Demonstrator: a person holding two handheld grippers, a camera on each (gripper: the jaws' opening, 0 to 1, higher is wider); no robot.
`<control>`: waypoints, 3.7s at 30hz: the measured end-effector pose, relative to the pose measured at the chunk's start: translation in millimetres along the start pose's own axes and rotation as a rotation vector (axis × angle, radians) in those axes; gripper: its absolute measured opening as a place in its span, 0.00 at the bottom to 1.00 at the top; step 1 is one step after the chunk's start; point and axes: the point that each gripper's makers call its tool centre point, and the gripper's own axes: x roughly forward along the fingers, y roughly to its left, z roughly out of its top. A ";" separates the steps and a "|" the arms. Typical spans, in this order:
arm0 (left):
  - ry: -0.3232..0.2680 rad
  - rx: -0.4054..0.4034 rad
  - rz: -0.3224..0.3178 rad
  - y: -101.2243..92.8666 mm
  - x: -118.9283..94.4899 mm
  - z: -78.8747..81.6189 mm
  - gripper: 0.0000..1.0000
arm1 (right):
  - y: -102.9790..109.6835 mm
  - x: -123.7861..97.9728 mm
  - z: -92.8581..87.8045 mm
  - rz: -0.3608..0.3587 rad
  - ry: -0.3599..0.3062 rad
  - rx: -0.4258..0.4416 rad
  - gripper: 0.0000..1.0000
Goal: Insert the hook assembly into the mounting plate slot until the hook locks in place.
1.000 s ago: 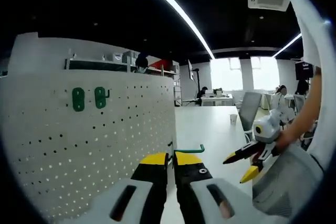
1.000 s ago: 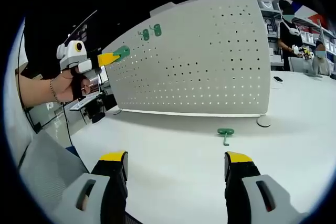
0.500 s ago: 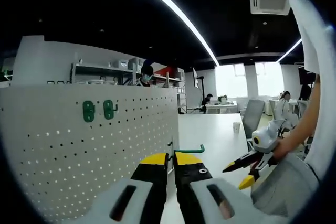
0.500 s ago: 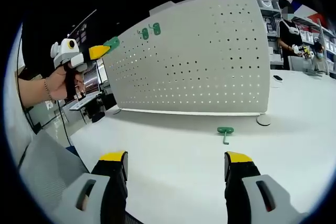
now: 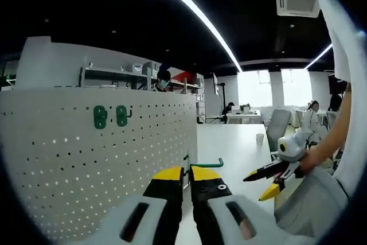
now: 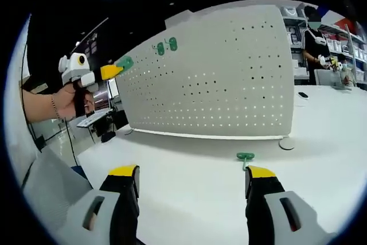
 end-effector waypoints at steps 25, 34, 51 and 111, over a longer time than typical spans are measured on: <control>-0.020 -0.021 0.023 2.4 -3.3 1.8 0.04 | 52.7 11.3 74.0 0.180 -0.228 -0.034 0.72; -0.030 -0.022 0.025 2.2 -3.5 3.9 0.04 | 70.0 23.2 89.9 0.242 -0.274 0.044 0.71; -0.033 -0.019 0.036 3.7 -5.0 4.5 0.04 | 101.2 46.8 114.7 0.339 -0.316 0.107 0.67; -0.041 -0.005 0.033 -6.8 -3.1 5.8 0.04 | 132.5 90.2 142.3 0.479 -0.322 0.574 0.09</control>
